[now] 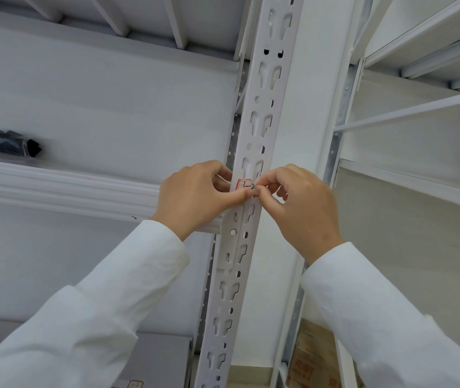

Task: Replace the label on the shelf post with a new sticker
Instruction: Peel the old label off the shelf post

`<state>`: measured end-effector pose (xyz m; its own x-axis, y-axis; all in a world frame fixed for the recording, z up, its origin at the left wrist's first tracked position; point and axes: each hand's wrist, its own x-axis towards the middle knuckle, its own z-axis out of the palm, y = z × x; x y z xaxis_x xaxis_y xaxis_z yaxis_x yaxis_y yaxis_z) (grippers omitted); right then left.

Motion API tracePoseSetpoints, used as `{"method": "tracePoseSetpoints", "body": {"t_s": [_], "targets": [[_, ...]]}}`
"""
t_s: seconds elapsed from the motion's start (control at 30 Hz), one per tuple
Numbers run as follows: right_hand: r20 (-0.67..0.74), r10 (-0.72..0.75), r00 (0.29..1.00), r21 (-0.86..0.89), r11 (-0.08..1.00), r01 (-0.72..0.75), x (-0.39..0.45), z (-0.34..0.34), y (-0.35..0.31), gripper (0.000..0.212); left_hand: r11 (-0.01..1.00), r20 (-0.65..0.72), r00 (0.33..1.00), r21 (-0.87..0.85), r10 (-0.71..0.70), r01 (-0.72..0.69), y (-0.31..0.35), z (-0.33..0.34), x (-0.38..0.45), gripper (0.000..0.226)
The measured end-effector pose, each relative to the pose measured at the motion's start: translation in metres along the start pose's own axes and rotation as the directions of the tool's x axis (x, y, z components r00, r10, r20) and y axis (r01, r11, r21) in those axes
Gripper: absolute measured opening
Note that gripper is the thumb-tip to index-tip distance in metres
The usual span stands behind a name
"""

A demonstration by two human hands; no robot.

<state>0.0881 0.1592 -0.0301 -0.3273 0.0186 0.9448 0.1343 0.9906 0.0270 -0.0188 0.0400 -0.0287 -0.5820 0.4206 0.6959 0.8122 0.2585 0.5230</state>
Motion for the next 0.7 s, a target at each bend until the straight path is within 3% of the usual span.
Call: {"method": "tracePoseSetpoints", "body": {"t_s": [0.1,0.27,0.5,0.7], "targets": [[-0.100,-0.079,0.992,-0.014,0.997,0.078,-0.0056,0.0014,0.0034,0.006,1.000,0.002,1.000,0.005,0.002,-0.002,0.0001,0.0001,-0.0003,0.038],[-0.116,-0.095,0.989,-0.022,0.995,0.093,-0.0048,0.0017,0.0045,0.008,1.000,0.002,1.000,0.011,0.007,-0.007,-0.0009,0.0012,0.0000,0.038],[-0.004,0.068,0.998,0.015,0.998,-0.068,-0.0012,-0.0005,-0.0009,0.008,1.000,-0.003,1.000,0.015,0.001,-0.001,-0.0009,0.0016,0.0000,0.040],[0.100,0.109,0.989,-0.019,0.994,-0.107,0.0028,-0.0015,-0.0051,0.009,1.000,-0.011,1.000,0.016,0.008,-0.007,-0.0007,0.0014,-0.0010,0.038]]}}
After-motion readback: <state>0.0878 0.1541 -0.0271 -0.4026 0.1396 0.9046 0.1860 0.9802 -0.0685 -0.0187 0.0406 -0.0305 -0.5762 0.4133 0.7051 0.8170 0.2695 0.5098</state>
